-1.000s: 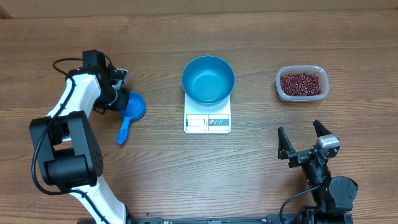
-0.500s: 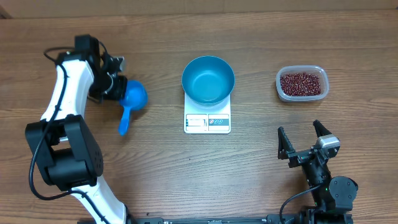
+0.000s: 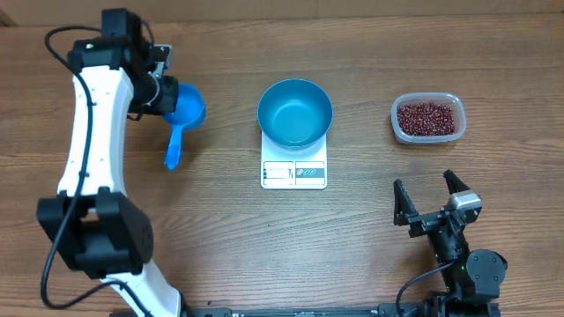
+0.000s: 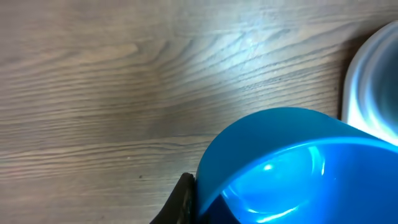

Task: Scoop item into bowl and weigh 150g on scale
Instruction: 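Lift the blue scoop with the left gripper toward the teal bowl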

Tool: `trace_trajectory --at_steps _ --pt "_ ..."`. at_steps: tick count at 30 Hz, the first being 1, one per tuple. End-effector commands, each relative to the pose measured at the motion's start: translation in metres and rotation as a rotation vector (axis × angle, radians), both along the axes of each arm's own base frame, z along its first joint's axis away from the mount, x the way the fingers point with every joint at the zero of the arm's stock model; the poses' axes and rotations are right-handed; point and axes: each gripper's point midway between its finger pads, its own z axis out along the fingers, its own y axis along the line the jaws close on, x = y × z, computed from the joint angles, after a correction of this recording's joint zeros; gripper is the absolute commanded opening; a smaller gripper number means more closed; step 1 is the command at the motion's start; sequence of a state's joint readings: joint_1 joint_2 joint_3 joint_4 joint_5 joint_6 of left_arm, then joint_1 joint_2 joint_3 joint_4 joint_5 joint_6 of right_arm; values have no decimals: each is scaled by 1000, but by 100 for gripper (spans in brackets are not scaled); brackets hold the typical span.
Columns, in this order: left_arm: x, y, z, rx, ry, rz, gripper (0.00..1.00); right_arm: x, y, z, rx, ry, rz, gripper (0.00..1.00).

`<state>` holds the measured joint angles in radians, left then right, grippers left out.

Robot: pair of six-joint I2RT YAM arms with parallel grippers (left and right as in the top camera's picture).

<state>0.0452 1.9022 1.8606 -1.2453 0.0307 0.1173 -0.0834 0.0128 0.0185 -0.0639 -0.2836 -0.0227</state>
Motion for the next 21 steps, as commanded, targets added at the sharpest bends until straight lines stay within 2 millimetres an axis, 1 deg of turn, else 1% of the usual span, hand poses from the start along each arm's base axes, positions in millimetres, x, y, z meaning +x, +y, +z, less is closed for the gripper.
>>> trace_trajectory --at_steps 1,3,6,9,12,17,21 --pt "-4 -3 51 74 -129 85 4 0 1 -2 -9 -6 3 100" --pt "-6 -15 58 43 -148 108 4 0 1 -2 -9 -6 3 100" --pt "-10 -32 60 -24 -146 182 4 0 1 -2 -9 -6 3 100" --pt "-18 -45 56 -110 -103 337 4 0 1 -2 -9 -6 3 100" --pt "-34 -48 50 -150 -35 511 4 0 1 -2 -9 -6 3 100" --pt "-58 -44 44 -173 57 781 4 0 1 -2 -9 -6 3 100" --pt "-79 -40 40 -133 113 952 4 0 1 -2 -9 -6 3 100"
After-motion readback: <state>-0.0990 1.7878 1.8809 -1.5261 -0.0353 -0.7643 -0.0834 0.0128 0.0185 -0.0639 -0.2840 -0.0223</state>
